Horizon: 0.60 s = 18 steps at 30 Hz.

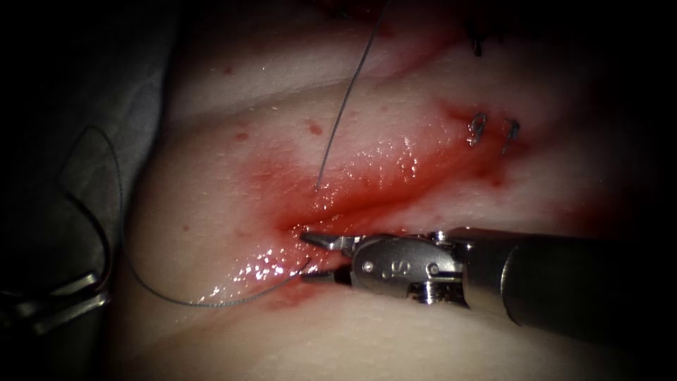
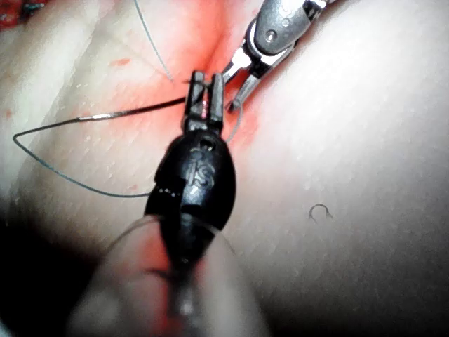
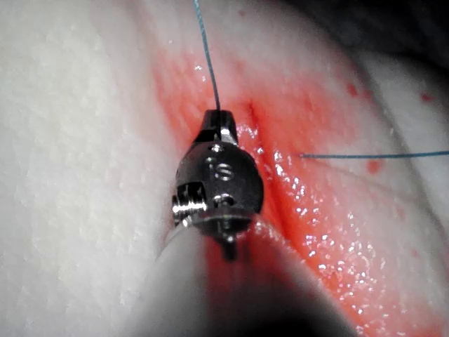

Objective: Wound Closure
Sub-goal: Use right jaws to pull suture through until short tail is left

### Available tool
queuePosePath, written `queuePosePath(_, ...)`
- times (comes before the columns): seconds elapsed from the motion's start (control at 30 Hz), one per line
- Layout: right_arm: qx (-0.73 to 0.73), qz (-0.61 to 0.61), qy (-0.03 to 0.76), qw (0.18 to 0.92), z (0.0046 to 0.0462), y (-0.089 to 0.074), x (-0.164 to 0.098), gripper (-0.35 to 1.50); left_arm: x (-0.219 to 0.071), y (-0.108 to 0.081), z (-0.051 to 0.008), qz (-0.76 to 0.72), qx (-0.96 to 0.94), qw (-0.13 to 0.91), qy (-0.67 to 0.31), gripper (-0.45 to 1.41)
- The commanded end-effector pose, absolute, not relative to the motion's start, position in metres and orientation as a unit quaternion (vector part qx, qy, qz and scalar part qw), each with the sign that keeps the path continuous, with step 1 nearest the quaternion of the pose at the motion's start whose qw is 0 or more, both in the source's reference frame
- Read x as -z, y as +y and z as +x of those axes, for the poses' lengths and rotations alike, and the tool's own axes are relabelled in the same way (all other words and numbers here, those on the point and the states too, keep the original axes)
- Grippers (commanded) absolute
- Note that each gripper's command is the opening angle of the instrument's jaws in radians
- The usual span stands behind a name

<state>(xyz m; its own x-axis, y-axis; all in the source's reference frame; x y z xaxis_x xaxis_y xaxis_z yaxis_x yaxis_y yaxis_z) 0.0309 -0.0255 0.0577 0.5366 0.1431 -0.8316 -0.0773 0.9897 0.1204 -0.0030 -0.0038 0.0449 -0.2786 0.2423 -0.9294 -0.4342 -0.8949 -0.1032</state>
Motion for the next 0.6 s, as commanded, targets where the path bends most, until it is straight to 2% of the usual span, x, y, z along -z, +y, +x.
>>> queuePosePath(0.03, -0.061, 0.038, 0.472, 0.879, 0.0317, -0.026, -0.058, -0.35, -0.046, -0.004, -0.0035, -0.562, -0.795, 0.212, 0.084, -0.37)
queuePosePath(0.6, -0.034, 0.085, 0.485, 0.87, 0.0321, -0.033, -0.045, -0.35, -0.046, -0.004, -0.0046, -0.563, -0.795, 0.21, 0.08, -0.37)
